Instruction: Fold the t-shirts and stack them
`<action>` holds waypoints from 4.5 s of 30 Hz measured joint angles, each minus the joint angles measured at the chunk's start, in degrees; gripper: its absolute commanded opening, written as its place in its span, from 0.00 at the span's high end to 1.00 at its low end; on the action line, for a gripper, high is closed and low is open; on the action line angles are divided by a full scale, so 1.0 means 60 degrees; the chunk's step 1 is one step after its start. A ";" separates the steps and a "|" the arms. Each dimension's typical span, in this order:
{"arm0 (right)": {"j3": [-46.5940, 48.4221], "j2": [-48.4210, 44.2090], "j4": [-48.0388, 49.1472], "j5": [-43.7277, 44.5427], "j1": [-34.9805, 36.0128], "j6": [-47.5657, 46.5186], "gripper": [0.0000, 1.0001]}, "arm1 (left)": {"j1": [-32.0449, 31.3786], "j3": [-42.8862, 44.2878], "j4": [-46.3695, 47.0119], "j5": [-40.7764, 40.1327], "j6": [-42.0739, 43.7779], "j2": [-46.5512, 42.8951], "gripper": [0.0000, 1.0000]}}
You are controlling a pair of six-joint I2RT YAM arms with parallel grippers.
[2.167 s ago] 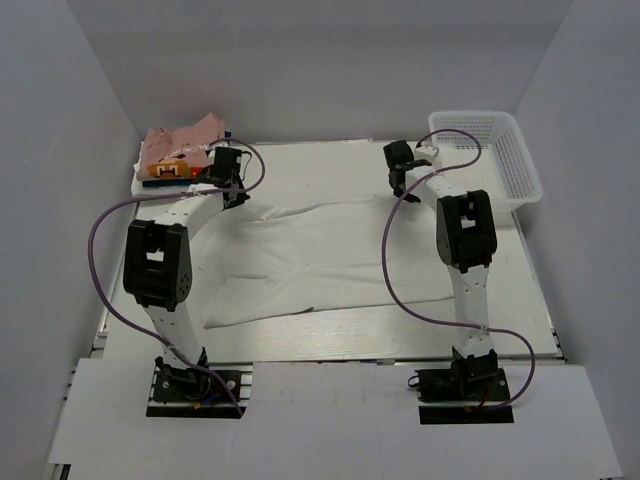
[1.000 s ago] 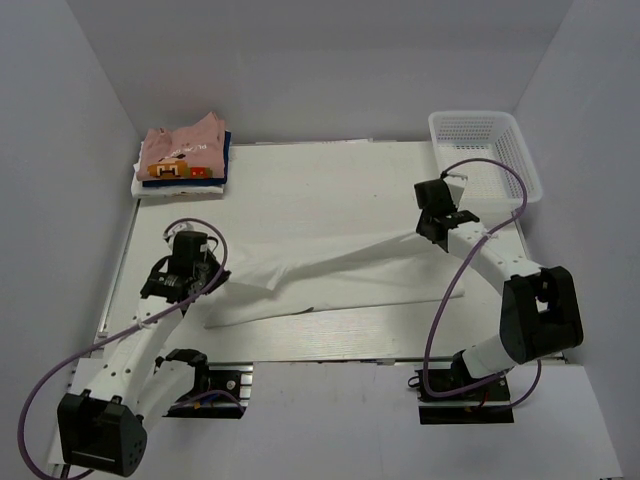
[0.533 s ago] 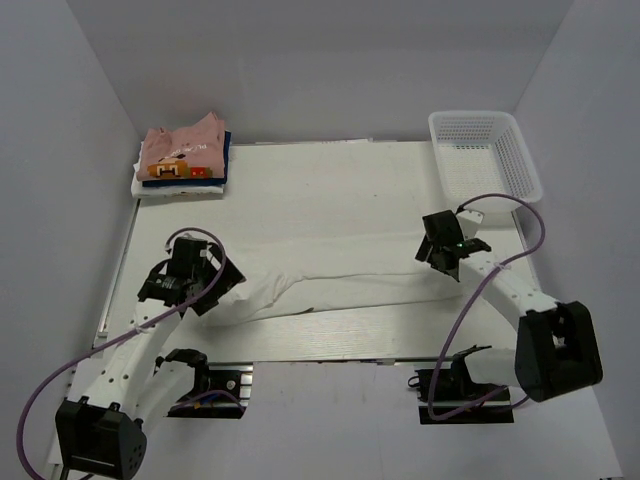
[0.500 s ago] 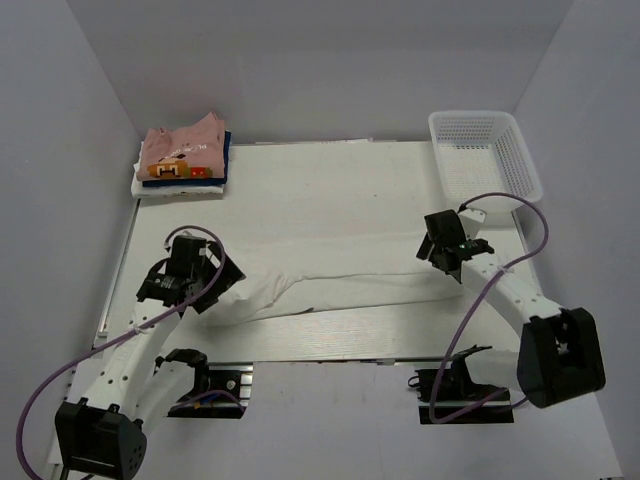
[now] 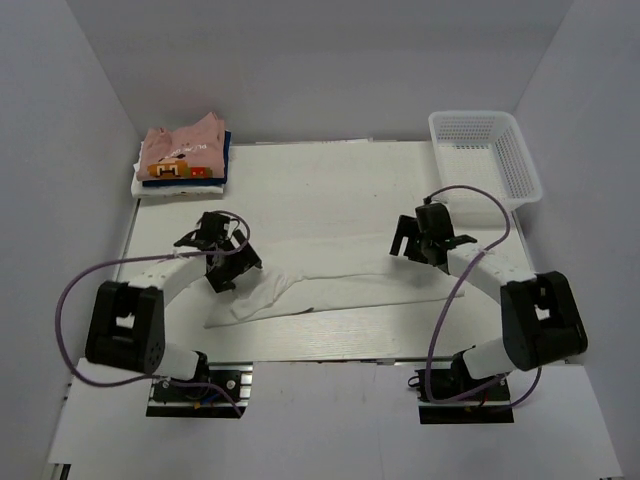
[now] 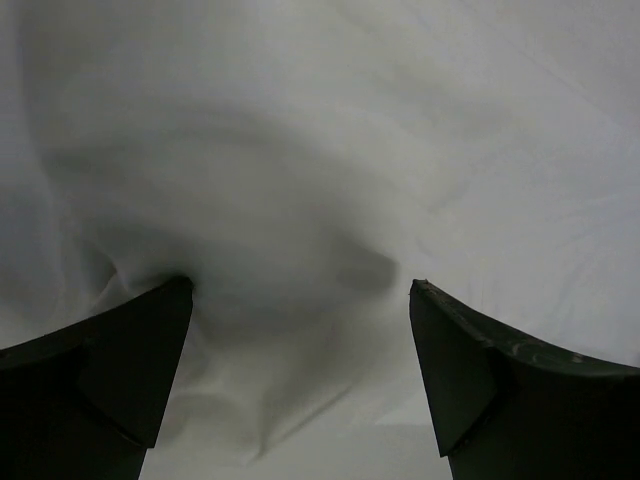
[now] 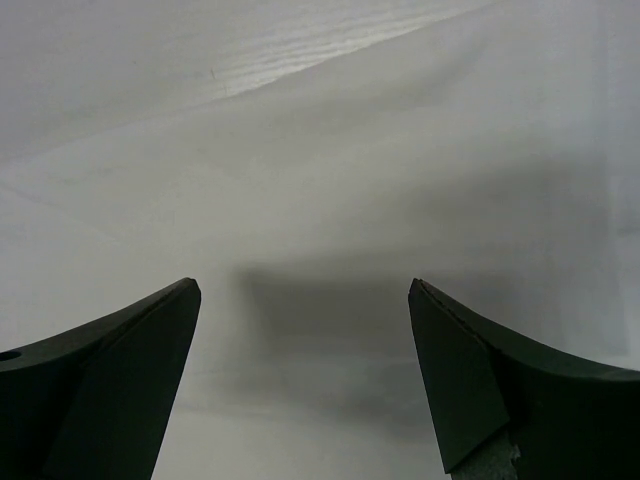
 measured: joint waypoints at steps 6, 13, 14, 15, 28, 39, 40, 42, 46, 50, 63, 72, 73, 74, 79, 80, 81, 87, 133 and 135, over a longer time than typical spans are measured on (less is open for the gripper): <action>-0.0109 0.1198 0.0739 -0.0630 0.0011 0.0240 0.10 | -0.0051 0.1887 0.0962 0.0168 0.0430 0.2630 0.00; -0.1759 -0.0419 0.1282 -0.0670 0.0729 0.0667 0.10 | -0.0455 0.6430 0.1989 0.0415 0.1257 0.6495 0.00; -0.1993 -0.0776 0.1115 -0.0761 0.1053 0.0667 0.10 | -0.0590 0.7202 0.2106 0.0437 0.1428 0.7067 0.00; -0.2153 -0.1056 0.0965 -0.0874 0.1384 0.0667 0.10 | -0.0725 0.8211 0.2051 0.0510 0.1596 0.7788 0.00; -0.0543 0.0670 0.0058 -0.5147 0.6244 -0.2011 0.15 | -0.1483 1.6174 0.4721 0.1308 0.0699 1.3723 0.00; 0.0149 0.0667 -0.1140 -0.5832 0.7428 -0.3446 0.10 | -0.1475 1.6364 0.6120 0.1359 0.0062 1.4218 0.00; 0.0208 0.0452 -0.1166 -0.5661 0.7431 -0.3432 0.10 | -0.1475 1.6378 0.6073 0.1450 0.0135 1.4211 0.00; 0.0229 -0.0197 -0.1144 -0.5304 0.7439 -0.3366 0.10 | -0.1475 1.6440 0.5734 0.1592 0.0484 1.4101 0.00; 0.0069 -0.1694 -0.0623 -0.4371 0.7428 -0.2805 0.10 | -0.1475 1.5453 0.4495 0.1749 0.1490 1.2735 0.00; -0.0270 -0.2401 -0.0484 -0.2852 0.7380 -0.1749 0.10 | -0.1453 1.2021 0.3453 0.2164 0.2266 0.8652 0.00; -0.1741 -0.5920 -0.2772 0.0725 0.6878 0.1927 0.10 | -0.2466 0.0102 0.4437 0.4171 0.0805 -0.2091 0.00; -0.2772 -0.6320 -0.3716 0.0062 0.6663 0.3107 0.10 | -0.4178 -0.1978 0.0586 0.4827 0.0302 -0.2426 0.02; -0.2871 -0.6324 -0.3723 -0.0058 0.6652 0.3158 0.10 | -0.4320 -0.1978 0.0481 0.4870 0.0259 -0.2568 0.03; -0.2929 -0.6324 -0.3727 -0.0178 0.6637 0.3195 0.10 | -0.4459 -0.1985 0.0441 0.4911 0.0189 -0.2634 0.05; -0.3085 -0.6324 -0.3657 -0.0601 0.6590 0.3410 0.10 | -0.5089 -0.2306 0.0732 0.5217 -0.0288 -0.2033 0.09; -0.3129 -0.6331 -0.3632 -0.0685 0.6568 0.3442 0.10 | -0.5238 -0.2375 0.0714 0.5187 -0.0368 -0.1843 0.09; -0.3202 -0.6364 -0.3588 -0.0743 0.6550 0.3475 0.10 | -0.5344 -0.2426 0.0692 0.5140 -0.0419 -0.1708 0.09; -0.3952 -0.6553 -0.3078 -0.1388 0.6477 0.3646 0.10 | -0.5668 -0.2430 0.1304 0.5074 -0.0670 -0.0637 0.28; -0.0652 -0.2736 -0.0743 0.2976 0.5442 0.1832 1.00 | -0.4790 0.3340 -0.0882 -0.0328 0.0098 0.1137 1.00; -0.0233 -0.2197 -0.0328 0.3162 0.5180 0.1555 1.00 | -0.4575 0.3894 -0.0867 -0.0714 0.0211 0.1402 1.00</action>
